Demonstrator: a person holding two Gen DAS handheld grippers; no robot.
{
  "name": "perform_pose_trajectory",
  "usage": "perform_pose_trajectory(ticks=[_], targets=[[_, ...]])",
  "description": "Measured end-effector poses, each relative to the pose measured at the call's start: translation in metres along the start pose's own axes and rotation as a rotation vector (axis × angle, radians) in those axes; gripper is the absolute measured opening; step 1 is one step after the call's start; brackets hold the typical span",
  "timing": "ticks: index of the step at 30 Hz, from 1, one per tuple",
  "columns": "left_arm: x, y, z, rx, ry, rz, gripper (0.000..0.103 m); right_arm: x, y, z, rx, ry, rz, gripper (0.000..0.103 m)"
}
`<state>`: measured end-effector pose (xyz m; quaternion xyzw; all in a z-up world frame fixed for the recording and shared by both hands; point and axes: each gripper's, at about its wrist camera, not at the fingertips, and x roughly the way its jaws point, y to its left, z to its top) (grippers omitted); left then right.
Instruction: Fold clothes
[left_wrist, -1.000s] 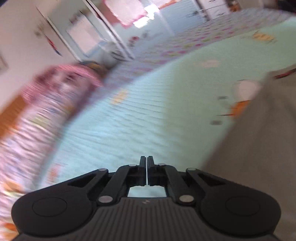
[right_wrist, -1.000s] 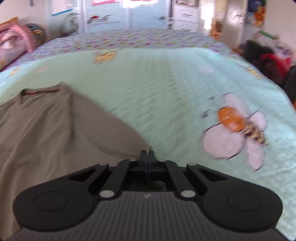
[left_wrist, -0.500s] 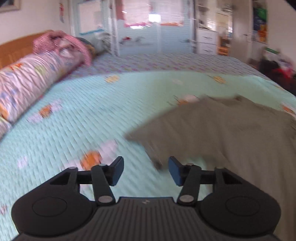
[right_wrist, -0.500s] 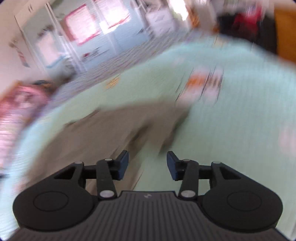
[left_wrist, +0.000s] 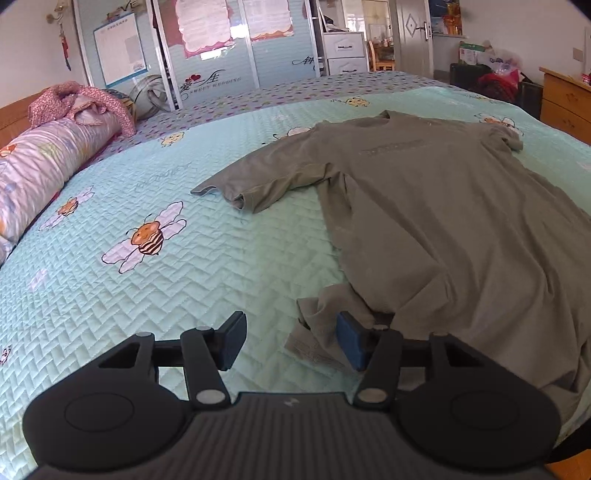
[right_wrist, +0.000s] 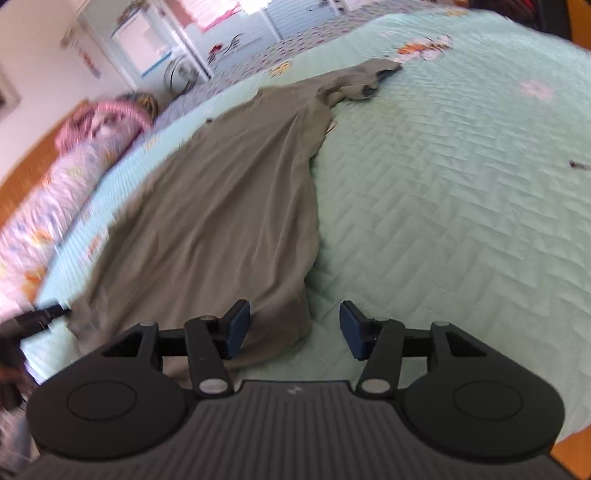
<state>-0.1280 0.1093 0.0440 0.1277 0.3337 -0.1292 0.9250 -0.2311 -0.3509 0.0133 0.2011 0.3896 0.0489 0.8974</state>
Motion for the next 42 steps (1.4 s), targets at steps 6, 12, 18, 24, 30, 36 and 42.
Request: perform_pose_trajectory(ticks=[6,12,18,24,30,36,42], targets=[[0.010,-0.010,0.007,0.042,-0.009,-0.065,0.057,0.022,0.021,0.001,-0.077,0.009,0.026,0.054],[0.022,-0.014,0.015,0.019,0.071,-0.151,0.042,0.031,0.026,0.010,-0.010,0.057,0.077,0.013],[0.000,0.018,0.039,-0.312,0.124,-0.364,0.009,0.000,-0.002,0.035,0.334,0.017,0.283,0.008],[-0.052,0.057,0.049,-0.543,0.041,-0.201,0.012,-0.029,-0.030,0.062,0.464,-0.112,0.187,0.012],[-0.036,0.059,-0.013,-0.659,0.230,-0.095,0.046,-0.025,-0.016,0.026,0.210,-0.044,-0.051,0.024],[-0.042,0.029,-0.038,-0.538,0.247,-0.103,0.046,-0.034,0.045,-0.027,-0.226,0.057,0.010,0.038],[-0.033,-0.040,-0.030,-0.089,0.174,-0.097,0.056,-0.004,0.094,-0.059,-0.573,0.062,-0.071,0.055]])
